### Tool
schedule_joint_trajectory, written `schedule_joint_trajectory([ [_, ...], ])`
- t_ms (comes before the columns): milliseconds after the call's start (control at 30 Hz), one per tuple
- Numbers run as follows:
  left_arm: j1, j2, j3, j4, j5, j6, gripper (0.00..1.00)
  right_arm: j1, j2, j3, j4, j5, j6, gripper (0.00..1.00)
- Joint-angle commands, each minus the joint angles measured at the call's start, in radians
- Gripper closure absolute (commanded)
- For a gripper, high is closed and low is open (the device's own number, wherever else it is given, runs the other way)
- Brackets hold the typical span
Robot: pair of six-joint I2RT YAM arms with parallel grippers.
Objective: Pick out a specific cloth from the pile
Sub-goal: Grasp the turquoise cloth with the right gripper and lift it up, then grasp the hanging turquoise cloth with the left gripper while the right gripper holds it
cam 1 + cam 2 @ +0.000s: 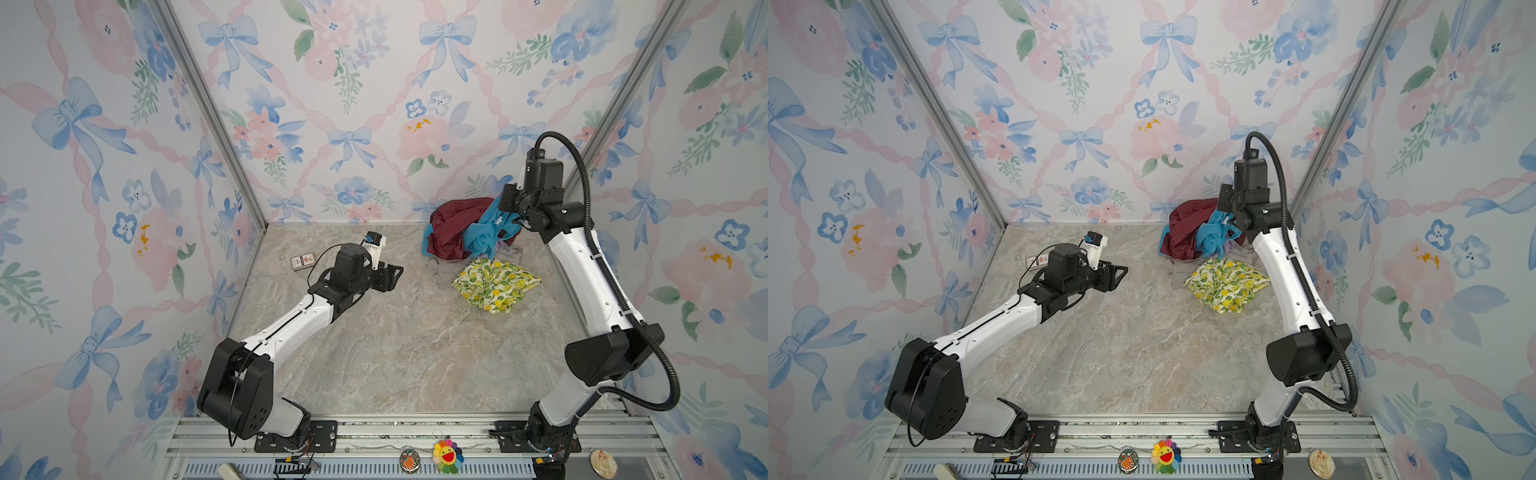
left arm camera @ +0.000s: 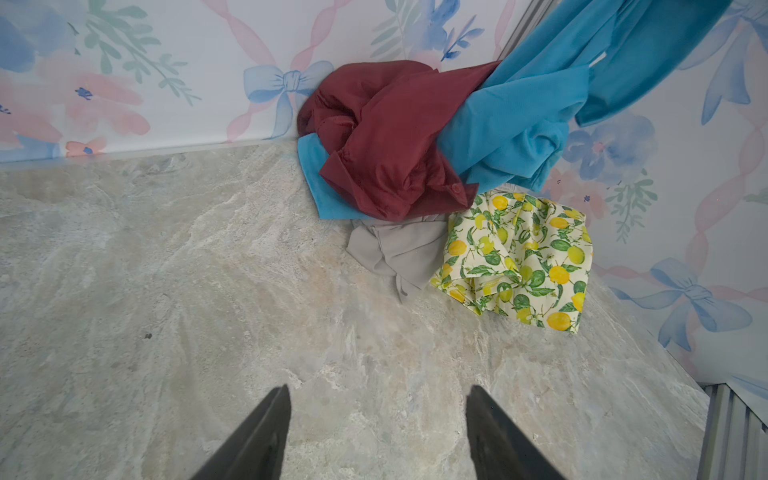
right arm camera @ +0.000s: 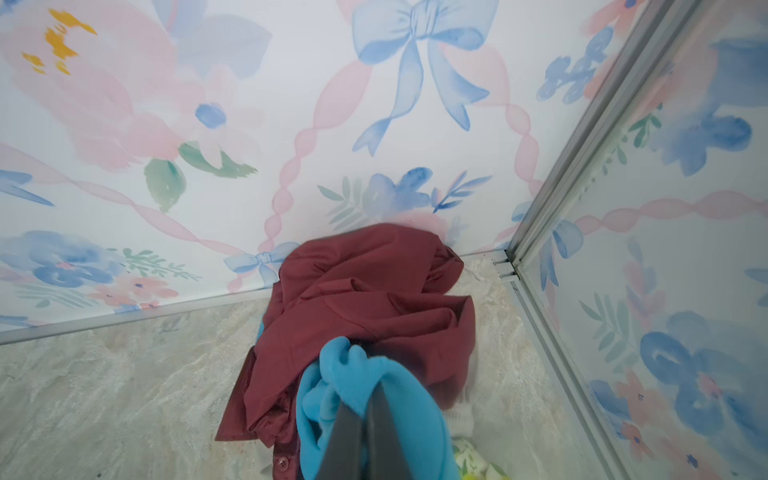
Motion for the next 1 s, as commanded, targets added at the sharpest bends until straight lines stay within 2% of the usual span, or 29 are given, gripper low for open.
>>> schedule_joint_trajectory([
  [0, -0.003, -0.012, 0.038, 0.024, -0.033, -0.021, 0.31, -0.018, -0.031, 0.107, -0.014, -0.053, 0.017, 1.00],
  [300, -0.030, -0.027, 0.055, 0.023, -0.103, -0.047, 0.31, -0.022, -0.052, 0.202, 0.017, -0.107, 0.043, 1.00],
  [467, -0.067, -0.034, 0.069, 0.023, -0.152, -0.035, 0.31, -0.021, -0.102, 0.190, 0.087, -0.149, 0.048, 1.00],
  [667, -0.130, -0.011, 0.104, 0.037, -0.190, -0.020, 0.31, -0.018, -0.140, 0.224, 0.080, -0.210, 0.091, 1.00],
  [833, -0.211, 0.022, 0.108, 0.200, -0.212, -0.016, 0.30, 0.004, -0.206, 0.173, 0.080, -0.251, 0.133, 1.00],
  [967, -0.285, 0.105, 0.142, 0.362, -0.212, -0.003, 0.24, 0.033, -0.283, 0.078, 0.109, -0.258, 0.160, 1.00],
])
